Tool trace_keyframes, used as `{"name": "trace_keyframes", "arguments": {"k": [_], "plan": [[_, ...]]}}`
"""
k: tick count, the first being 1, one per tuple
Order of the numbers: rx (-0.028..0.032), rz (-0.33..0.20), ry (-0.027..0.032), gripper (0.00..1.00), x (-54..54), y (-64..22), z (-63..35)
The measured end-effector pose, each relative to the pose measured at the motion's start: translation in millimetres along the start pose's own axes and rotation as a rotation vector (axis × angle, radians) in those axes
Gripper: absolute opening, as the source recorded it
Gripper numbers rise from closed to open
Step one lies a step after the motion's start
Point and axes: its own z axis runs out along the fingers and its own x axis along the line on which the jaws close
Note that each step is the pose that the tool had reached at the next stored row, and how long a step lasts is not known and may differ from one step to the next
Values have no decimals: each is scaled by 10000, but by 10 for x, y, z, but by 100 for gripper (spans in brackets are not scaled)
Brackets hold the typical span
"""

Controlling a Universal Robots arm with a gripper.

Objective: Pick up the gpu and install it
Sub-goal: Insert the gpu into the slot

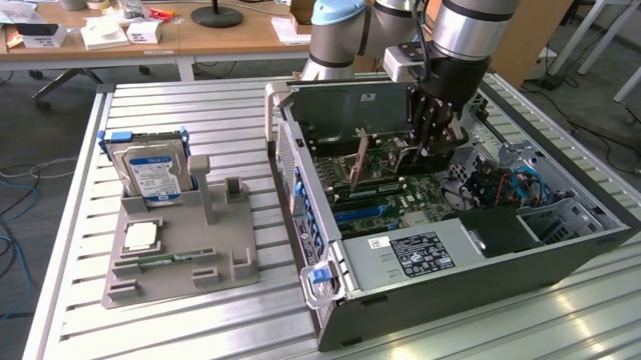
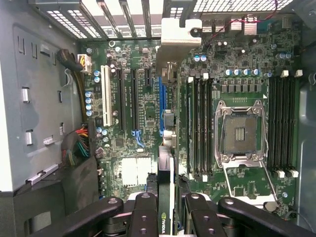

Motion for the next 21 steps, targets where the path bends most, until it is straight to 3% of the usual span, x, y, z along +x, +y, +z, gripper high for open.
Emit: {"name": "trace_keyframes", "arguments": {"k": [4, 10, 15, 21], "plan": [[1, 2, 0, 26, 0, 7, 0], [5, 0, 0, 26, 2, 87, 5], [4, -1, 0, 26, 2, 90, 6], [4, -1, 0, 26, 2, 93, 80]]}}
